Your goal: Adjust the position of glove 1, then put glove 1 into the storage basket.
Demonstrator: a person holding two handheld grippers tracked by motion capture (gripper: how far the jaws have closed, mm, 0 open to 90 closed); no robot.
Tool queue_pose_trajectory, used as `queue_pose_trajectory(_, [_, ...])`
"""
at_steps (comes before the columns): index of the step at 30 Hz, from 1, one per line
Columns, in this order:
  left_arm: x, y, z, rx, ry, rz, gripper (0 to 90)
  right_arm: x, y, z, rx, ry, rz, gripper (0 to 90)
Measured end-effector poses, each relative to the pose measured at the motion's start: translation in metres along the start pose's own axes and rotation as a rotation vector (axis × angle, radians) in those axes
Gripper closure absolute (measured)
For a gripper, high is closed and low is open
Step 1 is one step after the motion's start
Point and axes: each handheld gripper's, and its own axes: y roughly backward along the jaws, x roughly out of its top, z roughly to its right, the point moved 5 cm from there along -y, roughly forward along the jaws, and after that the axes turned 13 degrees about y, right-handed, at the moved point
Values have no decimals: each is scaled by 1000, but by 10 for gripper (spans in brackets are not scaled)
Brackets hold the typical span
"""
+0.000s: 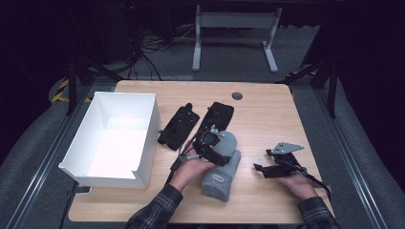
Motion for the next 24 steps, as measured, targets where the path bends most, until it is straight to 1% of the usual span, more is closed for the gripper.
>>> queue_pose_trajectory(1, [0, 0, 0, 0, 0, 0, 79, 0, 0, 0, 0, 0, 0, 189])
queue_pose_trajectory(2, [-2, -5, 0, 9, -15, -18, 75, 0, 0, 0, 0, 1, 0, 189])
queue_pose_trajectory(3, [-2, -5, 0, 9, -15, -18, 75, 0, 0, 0, 0, 0, 0, 189])
queue_pose_trajectory(4, [-4, -9, 0, -1, 4, -29, 75, 0, 0, 0, 0, 0, 0, 189])
queue_pose_trajectory(5, [-4, -9, 0, -1, 4, -29, 75, 0, 0, 0, 0, 1, 0, 189])
queue_pose_trajectory(7, [-5, -13, -2, -10, 18, -43, 75, 0, 0, 0, 0, 0, 0, 189])
queue_pose_trajectory(9, [-6, -16, -3, -18, 25, -60, 76, 0, 0, 0, 0, 0, 0, 189])
queue_pose_trajectory(10, [-6, -16, -3, -18, 25, -60, 77, 0, 0, 0, 0, 0, 0, 189])
queue_pose_trajectory(12, [-8, -19, -5, -34, 43, -75, 77, 0, 0, 0, 0, 0, 0, 189])
queue_pose_trajectory(13, [-8, -19, -5, -38, 35, -70, 77, 0, 0, 0, 0, 1, 0, 189])
queue_pose_trajectory(14, [-9, -20, -4, -31, 29, -70, 83, 0, 0, 0, 0, 0, 0, 189])
queue_pose_trajectory(16, [-9, -20, -3, -37, 20, -70, 109, 0, 0, 0, 0, 0, 0, 189])
queue_pose_trajectory(20, [-10, -17, 0, -84, 5, -75, 242, 0, 0, 0, 0, 1, 0, 189])
queue_pose_trajectory(22, [-10, -16, 0, -107, 2, -87, 329, 0, 0, 0, 0, 1, 0, 189])
queue_pose_trajectory(24, [-10, -16, 1, -138, 4, -109, 423, 0, 0, 0, 0, 1, 0, 189])
